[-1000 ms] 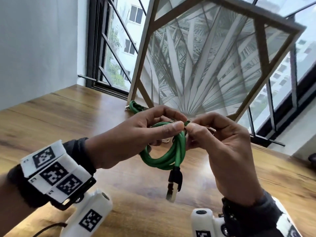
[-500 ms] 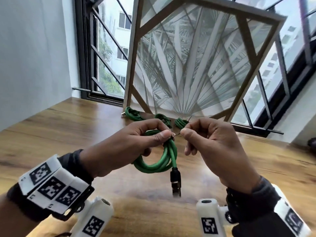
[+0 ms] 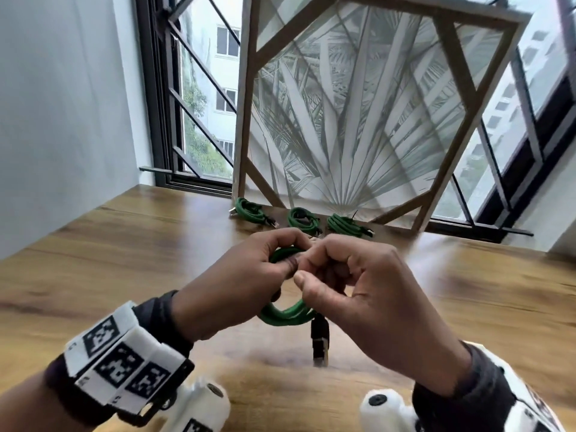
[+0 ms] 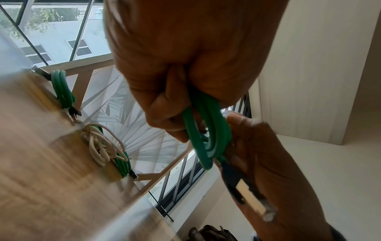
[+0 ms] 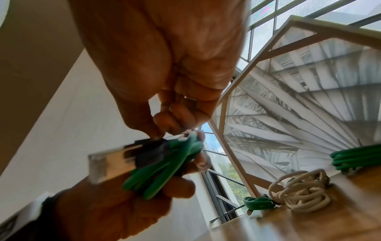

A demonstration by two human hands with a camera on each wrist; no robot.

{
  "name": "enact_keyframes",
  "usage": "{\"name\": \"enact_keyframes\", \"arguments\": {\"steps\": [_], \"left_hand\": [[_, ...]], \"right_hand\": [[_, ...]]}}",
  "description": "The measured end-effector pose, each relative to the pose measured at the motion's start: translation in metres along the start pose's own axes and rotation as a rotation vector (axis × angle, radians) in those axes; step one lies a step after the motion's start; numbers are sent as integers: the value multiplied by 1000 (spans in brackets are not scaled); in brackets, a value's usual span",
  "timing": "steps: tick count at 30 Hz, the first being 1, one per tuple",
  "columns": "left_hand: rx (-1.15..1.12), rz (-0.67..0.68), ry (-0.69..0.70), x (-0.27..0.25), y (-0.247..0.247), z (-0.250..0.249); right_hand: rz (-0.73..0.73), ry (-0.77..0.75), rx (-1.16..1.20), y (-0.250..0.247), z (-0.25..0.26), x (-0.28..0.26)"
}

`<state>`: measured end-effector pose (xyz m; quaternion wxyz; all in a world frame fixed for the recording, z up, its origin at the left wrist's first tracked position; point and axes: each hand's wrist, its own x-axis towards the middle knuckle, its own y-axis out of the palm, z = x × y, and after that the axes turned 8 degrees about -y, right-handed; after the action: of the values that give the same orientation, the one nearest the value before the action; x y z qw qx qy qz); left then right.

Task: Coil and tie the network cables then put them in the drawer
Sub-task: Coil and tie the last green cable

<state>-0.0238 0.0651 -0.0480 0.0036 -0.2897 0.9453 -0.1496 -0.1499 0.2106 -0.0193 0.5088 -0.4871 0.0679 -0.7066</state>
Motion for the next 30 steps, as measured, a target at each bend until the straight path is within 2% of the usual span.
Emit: {"name": "enact_keyframes", "arguments": {"steps": [4, 8, 10, 13, 16, 19, 23, 27, 30], "left_hand": [[-74, -10, 14, 2, 0, -3], [-140, -63, -3, 3, -3, -4], [-154, -63, -5, 3, -3, -5], [-129, -55, -7, 4, -3, -3], [-101, -47, -33, 4, -3, -2], [-74, -90, -64, 5, -5, -1], [-19, -136, -107, 1, -15, -9], [-13, -57, -201, -5, -42, -32], [-15, -121, -218, -21, -75, -47]], "right_hand": [[-181, 144, 322, -18, -8, 7], [-292, 271, 357, -23, -19, 10], [-275, 296, 312, -20, -24, 9], [-197, 214, 227, -14, -27, 7], [-195, 170, 115, -10, -32, 7], [-167, 264, 108, -1, -38, 9], [-110, 427, 389, 11, -36, 20], [-101, 448, 351, 16, -29, 46], [-110, 494, 330, 27, -35, 72]]}}
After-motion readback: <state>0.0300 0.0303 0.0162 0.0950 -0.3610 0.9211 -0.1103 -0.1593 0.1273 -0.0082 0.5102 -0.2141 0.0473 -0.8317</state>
